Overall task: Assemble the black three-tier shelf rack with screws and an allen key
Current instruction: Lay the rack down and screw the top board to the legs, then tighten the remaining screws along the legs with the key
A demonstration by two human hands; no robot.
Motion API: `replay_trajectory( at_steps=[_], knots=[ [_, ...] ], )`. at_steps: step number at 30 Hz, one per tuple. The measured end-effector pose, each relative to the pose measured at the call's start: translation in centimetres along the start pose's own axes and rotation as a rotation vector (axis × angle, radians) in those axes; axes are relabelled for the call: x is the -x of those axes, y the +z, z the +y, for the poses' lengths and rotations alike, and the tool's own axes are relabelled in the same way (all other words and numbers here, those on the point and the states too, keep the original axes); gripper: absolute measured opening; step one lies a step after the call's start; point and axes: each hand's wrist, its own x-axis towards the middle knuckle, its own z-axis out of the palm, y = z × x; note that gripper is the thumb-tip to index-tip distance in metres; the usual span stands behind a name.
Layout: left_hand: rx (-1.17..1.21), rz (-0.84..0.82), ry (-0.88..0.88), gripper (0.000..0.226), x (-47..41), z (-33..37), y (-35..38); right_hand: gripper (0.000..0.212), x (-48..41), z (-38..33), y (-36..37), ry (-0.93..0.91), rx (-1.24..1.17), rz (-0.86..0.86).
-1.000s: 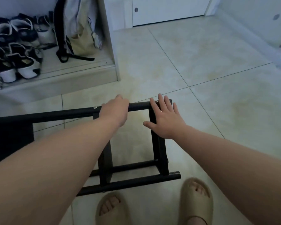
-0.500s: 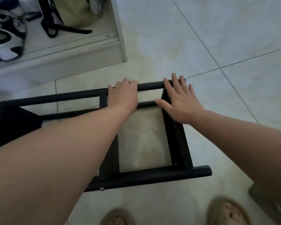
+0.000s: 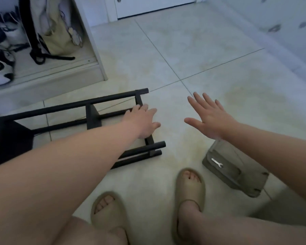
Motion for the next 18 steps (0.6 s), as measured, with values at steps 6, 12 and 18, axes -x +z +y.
replay_trajectory(
  at_steps=[6, 12, 18],
  knots=[
    [0.005, -0.138, 0.123, 0.067, 0.3, 10.5, 0.0, 0.080, 7.8, 7.1, 2.3, 0.175, -0.059, -0.083],
    [0.031, -0.290, 0.289, 0.066, -3.2, 18.2, 4.0, 0.072, 10.2, 12.6, 8.7, 0.288, -0.158, -0.239],
    [0.215, -0.386, 0.261, 0.063, -7.6, 19.1, 11.6, 0.062, 8.4, 15.9, 16.4, 0.396, -0.308, -0.380]
  ],
)
